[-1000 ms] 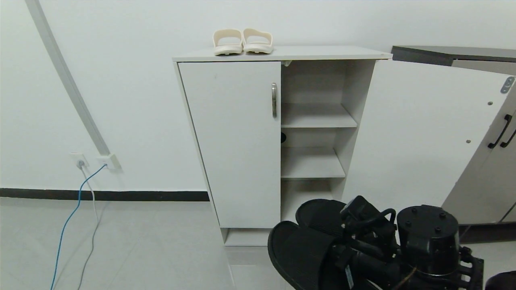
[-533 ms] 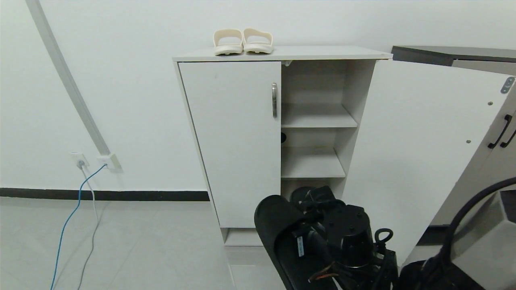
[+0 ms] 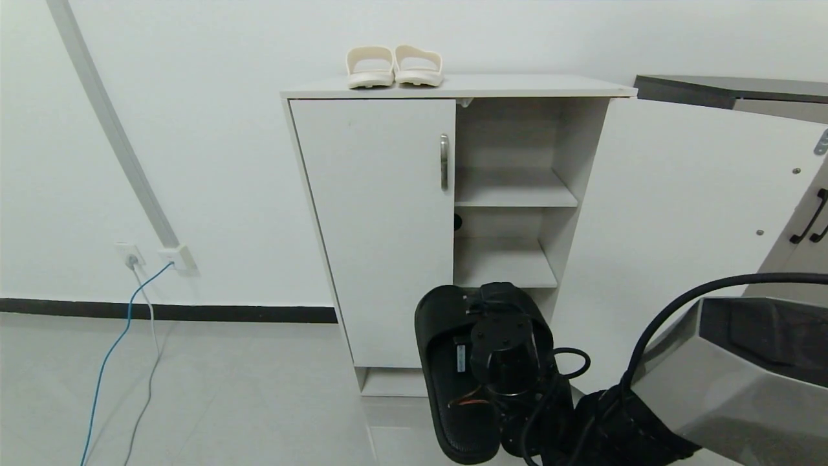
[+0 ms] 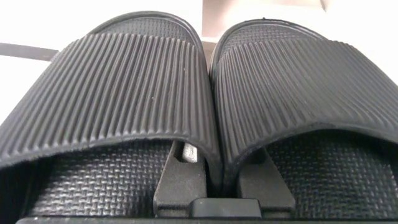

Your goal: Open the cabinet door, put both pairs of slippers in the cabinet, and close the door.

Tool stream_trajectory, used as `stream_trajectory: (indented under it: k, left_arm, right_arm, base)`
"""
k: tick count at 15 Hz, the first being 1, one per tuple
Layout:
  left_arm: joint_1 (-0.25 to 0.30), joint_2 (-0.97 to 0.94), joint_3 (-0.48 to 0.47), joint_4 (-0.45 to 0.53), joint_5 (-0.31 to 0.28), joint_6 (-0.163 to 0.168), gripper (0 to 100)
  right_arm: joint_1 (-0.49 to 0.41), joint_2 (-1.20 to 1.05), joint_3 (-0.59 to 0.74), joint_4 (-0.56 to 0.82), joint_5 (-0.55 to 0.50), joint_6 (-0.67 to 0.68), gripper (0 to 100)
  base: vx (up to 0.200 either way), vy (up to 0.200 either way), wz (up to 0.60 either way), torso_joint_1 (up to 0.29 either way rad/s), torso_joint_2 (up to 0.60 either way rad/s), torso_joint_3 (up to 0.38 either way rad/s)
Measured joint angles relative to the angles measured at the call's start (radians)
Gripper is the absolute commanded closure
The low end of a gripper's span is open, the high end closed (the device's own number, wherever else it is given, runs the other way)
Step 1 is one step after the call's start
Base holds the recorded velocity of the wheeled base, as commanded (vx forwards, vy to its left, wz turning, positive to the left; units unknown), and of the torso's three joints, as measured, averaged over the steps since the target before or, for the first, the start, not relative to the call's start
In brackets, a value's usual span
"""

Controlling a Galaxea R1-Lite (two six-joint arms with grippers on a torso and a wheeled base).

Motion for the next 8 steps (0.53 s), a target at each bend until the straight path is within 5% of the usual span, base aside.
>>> stream_trajectory:
  k: [8]
  left_arm:
    - [0.001,0.000,0.000,-0.001,0.000,-0.006,100]
  right_arm:
    - [-0.089,0.050,-0.040,0.000,-0.034,0.001,100]
  base:
    - [0.000,0.000,0.00,0.000,0.00,0.000]
